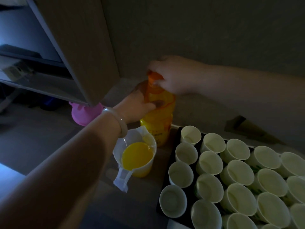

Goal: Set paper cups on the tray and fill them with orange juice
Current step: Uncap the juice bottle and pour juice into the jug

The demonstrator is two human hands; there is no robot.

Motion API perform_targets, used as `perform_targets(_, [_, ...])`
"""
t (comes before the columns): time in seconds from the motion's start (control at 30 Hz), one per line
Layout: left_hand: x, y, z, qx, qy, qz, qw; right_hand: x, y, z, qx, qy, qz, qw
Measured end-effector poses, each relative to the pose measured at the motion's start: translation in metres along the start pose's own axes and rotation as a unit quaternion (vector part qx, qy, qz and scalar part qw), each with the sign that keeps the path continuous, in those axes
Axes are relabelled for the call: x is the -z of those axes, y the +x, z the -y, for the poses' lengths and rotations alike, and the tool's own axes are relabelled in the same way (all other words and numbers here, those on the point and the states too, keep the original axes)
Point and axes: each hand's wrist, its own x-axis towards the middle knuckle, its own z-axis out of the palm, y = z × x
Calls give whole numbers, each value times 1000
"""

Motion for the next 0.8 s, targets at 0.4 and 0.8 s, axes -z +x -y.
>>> perform_targets(0.4, [1,7,11,29,17,15,999,5,-6,-18,-21,106,-90,990])
perform_targets(0.8, [-2,5,10,53,-3,-1,999,-48,-79,-2,-228,837,-162,471])
